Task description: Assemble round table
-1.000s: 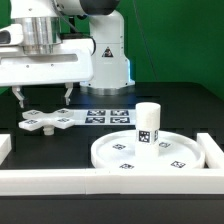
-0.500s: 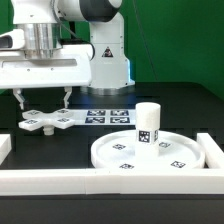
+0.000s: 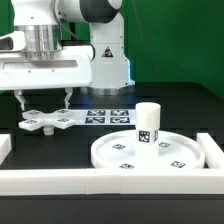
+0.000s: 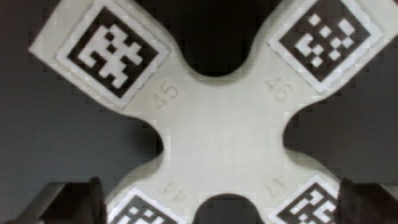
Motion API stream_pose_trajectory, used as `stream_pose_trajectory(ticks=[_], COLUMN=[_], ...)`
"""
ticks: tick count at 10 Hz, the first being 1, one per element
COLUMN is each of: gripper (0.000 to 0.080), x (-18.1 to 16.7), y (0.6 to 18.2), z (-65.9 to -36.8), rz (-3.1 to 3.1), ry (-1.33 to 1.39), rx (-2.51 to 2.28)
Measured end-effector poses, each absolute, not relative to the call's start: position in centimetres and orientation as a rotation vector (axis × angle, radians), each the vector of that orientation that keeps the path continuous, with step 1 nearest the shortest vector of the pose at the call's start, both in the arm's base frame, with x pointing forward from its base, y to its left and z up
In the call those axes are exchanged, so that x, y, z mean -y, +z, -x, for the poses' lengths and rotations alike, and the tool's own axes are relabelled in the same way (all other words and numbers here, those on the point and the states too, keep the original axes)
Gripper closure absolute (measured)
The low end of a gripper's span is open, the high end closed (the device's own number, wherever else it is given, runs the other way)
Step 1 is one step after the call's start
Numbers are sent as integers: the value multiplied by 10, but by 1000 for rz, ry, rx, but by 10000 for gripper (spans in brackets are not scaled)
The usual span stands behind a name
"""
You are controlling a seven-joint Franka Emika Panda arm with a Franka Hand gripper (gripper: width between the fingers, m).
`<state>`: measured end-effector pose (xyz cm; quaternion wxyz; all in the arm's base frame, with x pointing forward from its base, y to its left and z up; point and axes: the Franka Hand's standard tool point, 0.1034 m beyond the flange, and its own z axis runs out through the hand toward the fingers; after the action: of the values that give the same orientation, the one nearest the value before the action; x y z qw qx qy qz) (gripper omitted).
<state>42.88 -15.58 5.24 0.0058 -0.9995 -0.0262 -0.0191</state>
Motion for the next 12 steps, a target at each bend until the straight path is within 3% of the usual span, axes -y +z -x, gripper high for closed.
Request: stream_pose_trajectory(ticks=[5, 12], gripper=[151, 151], x=[156, 155], y=[40, 37], z=[-422, -421], rz=[3127, 3126], ry=[-23, -13], rx=[102, 108])
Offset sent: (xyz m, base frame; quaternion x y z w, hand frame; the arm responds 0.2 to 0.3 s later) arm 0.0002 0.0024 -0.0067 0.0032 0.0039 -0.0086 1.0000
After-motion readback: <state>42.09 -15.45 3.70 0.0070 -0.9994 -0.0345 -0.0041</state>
